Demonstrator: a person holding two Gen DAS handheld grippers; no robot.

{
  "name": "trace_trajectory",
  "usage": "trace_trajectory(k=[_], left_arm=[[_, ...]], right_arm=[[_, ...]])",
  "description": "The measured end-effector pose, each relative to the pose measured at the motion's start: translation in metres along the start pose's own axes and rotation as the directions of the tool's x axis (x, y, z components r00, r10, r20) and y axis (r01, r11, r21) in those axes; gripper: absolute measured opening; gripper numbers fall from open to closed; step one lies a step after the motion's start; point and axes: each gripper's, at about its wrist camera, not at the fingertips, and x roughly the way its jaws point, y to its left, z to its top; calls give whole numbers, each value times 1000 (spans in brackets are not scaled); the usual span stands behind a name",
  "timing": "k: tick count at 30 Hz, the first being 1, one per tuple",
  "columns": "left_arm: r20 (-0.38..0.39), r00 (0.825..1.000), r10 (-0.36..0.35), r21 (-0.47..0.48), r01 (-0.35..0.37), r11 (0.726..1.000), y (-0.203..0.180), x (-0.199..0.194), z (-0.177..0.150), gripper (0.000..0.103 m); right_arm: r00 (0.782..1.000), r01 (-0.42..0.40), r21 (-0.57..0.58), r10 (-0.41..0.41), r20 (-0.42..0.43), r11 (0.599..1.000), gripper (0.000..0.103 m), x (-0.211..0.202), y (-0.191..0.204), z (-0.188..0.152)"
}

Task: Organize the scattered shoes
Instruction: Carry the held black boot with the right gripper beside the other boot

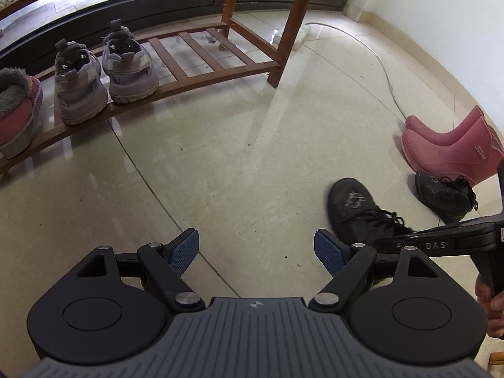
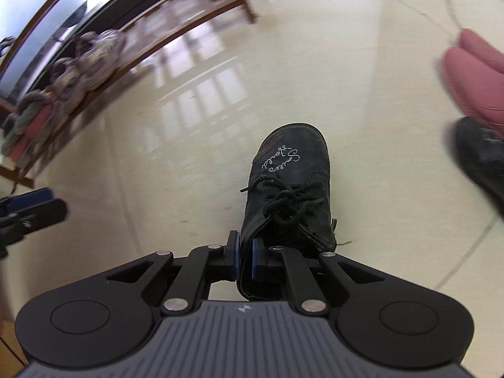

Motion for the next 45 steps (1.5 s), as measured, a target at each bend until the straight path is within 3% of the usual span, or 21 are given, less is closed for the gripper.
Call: trace_trajectory(k=[2,4,9,11,16,22,26,32,39,45], left_arm=[[-1,1000,-1,3,1,1000,0,0,0,82],[-1,1000,-2,2,2,1000,1,0,0,82],[-11,1000,-9,-7,9,1000,-1,4,-1,82],[-17,1000,-15,3,15,1000,-5,7,-2,82],[-25,999,-26,27,27,999,-14,10,-2,82],[-45,998,-33,39,35,999,-21,17,-3,82],[-59,998,-39,58,42,997,-28,22,-5,82],[-76,996,-45,82,51,995,-37,28,-7,82],[-88,995,-45,111,55,992,-46,33,-10,82],[-97,994,-58,127,70,989,-55,36,-10,82]], right_arm=[[1000,12,-24,-12,-10,1000,21,1,10,1],[1000,4,-27,-4,-9,1000,37,-5,11,3],[999,22,-26,-21,42,999,43,-34,2,7],[996,65,-22,-64,67,998,47,-46,-9,9],[979,176,10,-176,105,984,48,-63,-45,9],[926,346,48,-349,145,937,49,-76,-103,12],[897,404,89,-413,154,910,49,-82,-136,12],[866,468,89,-476,156,879,49,-81,-165,8],[821,548,22,-543,174,836,50,-77,-171,5],[826,547,17,-543,148,837,51,-73,-181,7]])
